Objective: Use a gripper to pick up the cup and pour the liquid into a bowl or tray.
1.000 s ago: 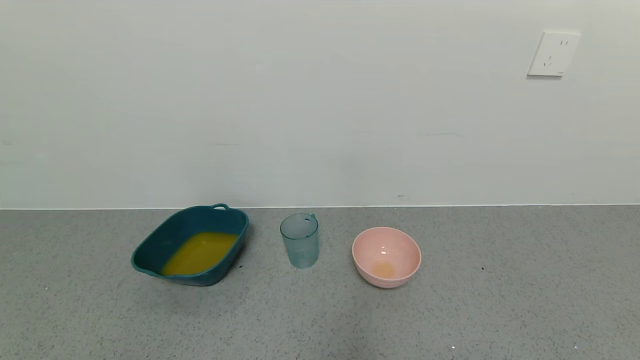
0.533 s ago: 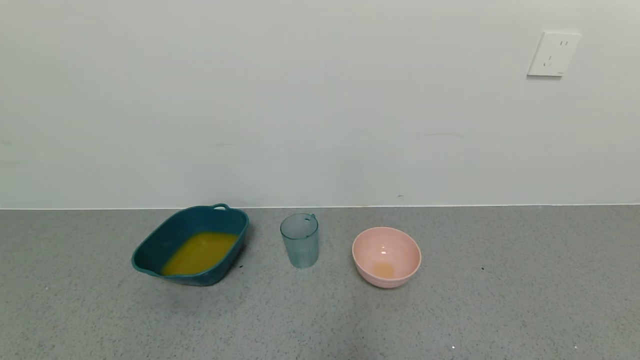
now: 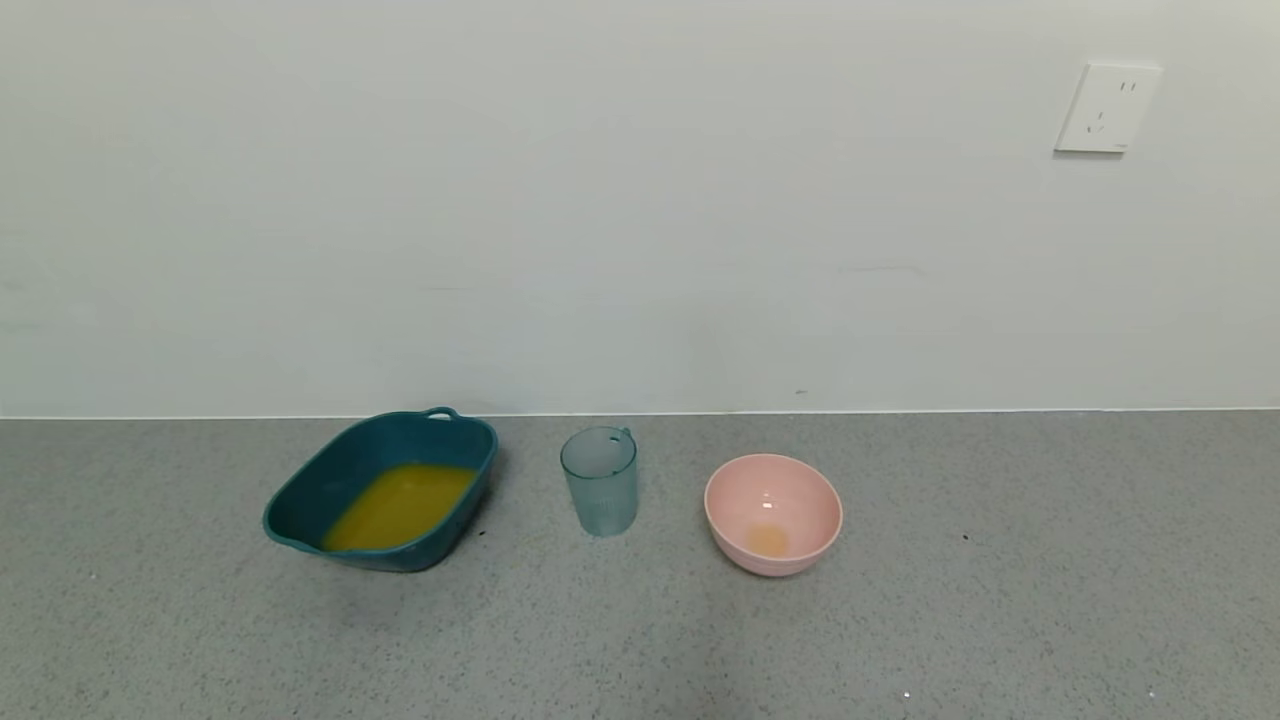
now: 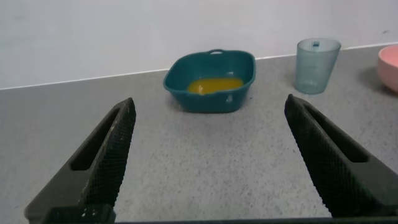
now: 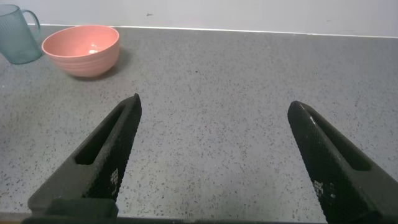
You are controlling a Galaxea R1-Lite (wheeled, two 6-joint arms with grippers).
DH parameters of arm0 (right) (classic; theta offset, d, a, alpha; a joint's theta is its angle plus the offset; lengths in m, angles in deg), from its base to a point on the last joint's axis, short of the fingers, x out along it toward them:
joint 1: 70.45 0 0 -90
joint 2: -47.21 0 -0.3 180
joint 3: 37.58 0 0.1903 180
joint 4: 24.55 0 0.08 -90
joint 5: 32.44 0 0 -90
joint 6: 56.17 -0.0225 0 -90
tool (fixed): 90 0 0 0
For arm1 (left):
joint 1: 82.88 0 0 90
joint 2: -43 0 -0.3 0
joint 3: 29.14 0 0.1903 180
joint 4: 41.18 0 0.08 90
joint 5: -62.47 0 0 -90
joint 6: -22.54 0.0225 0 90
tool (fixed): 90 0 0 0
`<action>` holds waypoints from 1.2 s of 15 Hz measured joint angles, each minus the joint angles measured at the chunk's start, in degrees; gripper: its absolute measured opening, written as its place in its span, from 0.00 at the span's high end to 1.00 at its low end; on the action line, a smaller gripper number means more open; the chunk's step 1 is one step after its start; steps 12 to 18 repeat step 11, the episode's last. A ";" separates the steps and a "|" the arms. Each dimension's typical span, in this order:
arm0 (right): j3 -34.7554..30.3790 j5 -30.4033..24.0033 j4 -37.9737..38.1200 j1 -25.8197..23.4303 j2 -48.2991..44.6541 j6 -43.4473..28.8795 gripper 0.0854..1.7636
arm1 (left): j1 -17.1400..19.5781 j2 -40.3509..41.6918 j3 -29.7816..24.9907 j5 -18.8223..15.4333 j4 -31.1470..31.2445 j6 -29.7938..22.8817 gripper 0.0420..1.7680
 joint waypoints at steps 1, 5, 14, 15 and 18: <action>0.00 0.00 0.00 0.00 0.00 0.00 0.03 | 0.00 0.02 -1.11 -1.40 -1.52 -0.74 0.03; 0.00 -0.02 -0.02 0.00 0.00 0.02 0.03 | 0.05 0.02 -2.66 -5.17 0.46 -1.68 0.03; 0.00 0.00 -0.02 0.00 0.00 -0.05 0.03 | 0.09 0.02 -2.77 -5.72 4.83 -3.23 0.03; 0.00 0.00 -0.02 0.00 0.00 -0.05 0.03 | 0.09 0.02 -2.77 -5.72 4.83 -3.23 0.03; 0.00 0.00 -0.02 0.00 0.00 -0.05 0.03 | 0.09 0.02 -2.77 -5.72 4.83 -3.23 0.03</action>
